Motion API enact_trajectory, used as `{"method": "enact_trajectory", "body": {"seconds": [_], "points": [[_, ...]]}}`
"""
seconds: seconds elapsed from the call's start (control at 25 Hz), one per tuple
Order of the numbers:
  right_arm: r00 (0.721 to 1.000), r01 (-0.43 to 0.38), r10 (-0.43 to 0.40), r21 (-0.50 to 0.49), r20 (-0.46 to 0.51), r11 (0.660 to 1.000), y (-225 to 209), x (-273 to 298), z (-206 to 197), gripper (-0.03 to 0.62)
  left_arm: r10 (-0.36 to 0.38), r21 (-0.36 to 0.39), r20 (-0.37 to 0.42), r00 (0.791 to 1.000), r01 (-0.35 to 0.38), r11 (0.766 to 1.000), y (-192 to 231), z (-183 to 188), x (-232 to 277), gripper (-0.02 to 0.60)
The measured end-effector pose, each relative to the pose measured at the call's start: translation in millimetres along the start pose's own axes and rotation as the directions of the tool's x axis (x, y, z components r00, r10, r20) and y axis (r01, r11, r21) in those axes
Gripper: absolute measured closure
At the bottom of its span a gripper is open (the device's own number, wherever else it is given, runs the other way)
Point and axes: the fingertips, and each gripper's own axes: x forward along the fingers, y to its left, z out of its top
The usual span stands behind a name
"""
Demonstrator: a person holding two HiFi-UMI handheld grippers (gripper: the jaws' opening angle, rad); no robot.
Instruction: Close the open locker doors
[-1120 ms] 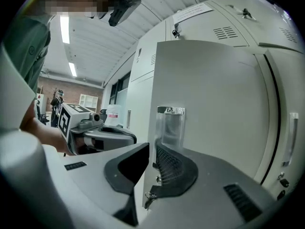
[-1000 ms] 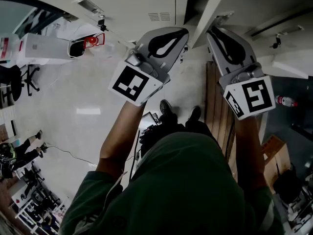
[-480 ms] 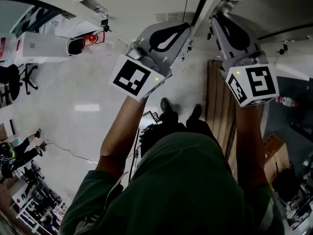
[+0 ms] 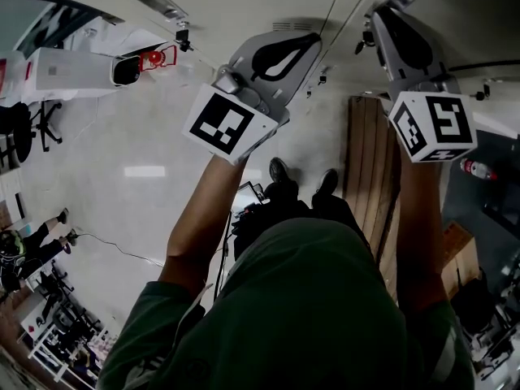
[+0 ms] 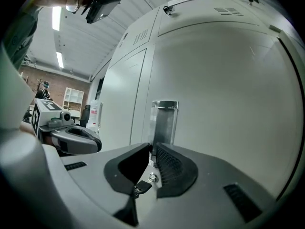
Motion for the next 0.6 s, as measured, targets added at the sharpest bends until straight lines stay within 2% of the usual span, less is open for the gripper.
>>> {"method": "enact_trajectory", "body": {"seconds": [0.6], "points": [[1.0,0.006,-0.006,-0.009,0.0,1.0,-1.5,1.0,-1.2,0.556,-0.011,-0.003,-0.009,1.0,0.011,1.0,7.7,-2.4,1.5,0.578]]}}
